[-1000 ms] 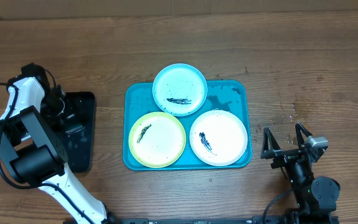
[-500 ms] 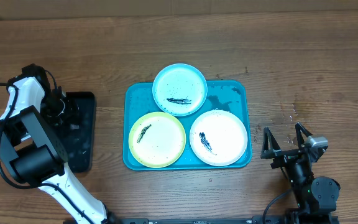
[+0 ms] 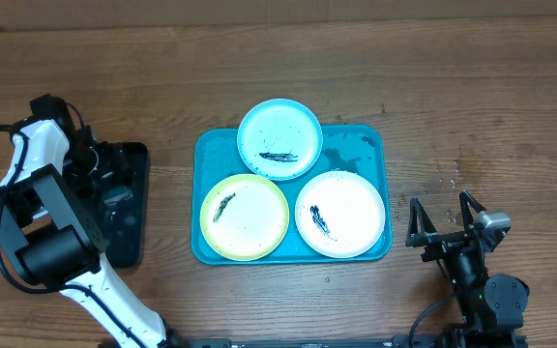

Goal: Clean dirty plates on tray and stack at the side
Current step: 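Dip and rub the held sponge in the soapy water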

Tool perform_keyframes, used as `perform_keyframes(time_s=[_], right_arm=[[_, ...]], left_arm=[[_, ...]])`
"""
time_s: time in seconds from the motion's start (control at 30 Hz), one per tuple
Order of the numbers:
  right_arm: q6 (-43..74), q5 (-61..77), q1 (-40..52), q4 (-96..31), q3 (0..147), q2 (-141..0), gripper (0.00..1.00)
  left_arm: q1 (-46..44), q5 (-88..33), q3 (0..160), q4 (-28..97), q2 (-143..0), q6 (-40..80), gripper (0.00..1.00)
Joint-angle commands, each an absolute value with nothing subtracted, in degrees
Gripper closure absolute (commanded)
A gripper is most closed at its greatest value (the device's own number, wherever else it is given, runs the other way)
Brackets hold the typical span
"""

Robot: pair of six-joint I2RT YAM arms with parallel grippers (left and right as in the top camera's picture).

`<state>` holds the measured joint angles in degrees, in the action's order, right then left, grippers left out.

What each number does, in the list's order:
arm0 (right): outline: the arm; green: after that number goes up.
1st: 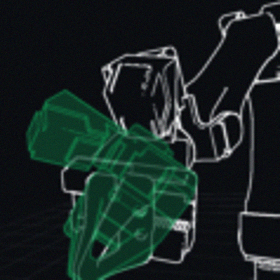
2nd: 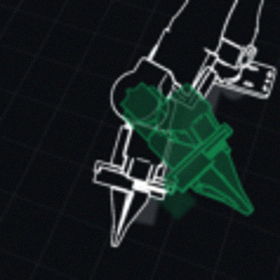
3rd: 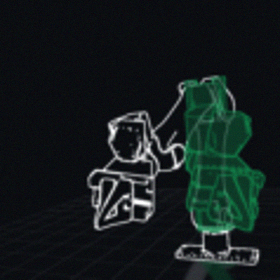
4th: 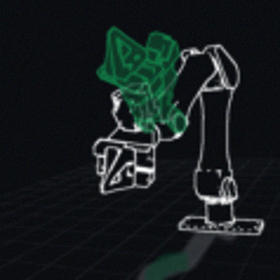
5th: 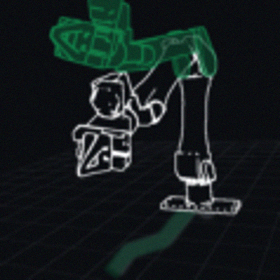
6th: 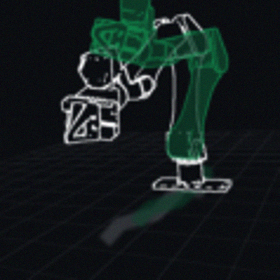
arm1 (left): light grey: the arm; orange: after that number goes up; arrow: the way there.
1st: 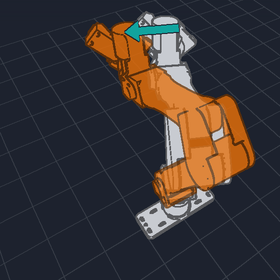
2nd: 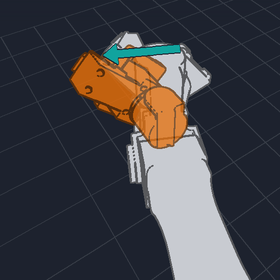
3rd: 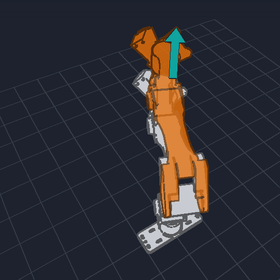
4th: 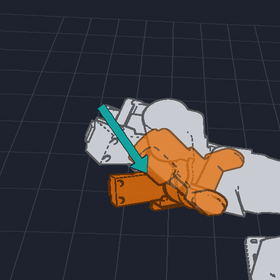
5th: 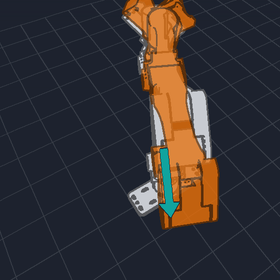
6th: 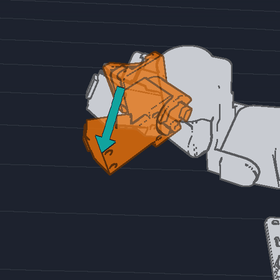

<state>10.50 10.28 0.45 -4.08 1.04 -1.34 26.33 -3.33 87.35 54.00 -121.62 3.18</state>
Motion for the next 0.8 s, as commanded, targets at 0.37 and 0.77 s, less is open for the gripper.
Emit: perform_keyframes(time_s=[0.37,0.77], right_arm=[[10.48,10.15,0.25,-3.81,0.47,-1.30,0.00],[10.48,10.15,0.25,-3.79,0.47,-1.30,0.00]], left_arm=[[26.22,-4.49,95.50,64.58,-121.47,2.81,0.96],[26.22,-10.04,119.50,87.44,-121.16,2.74,0.96]])
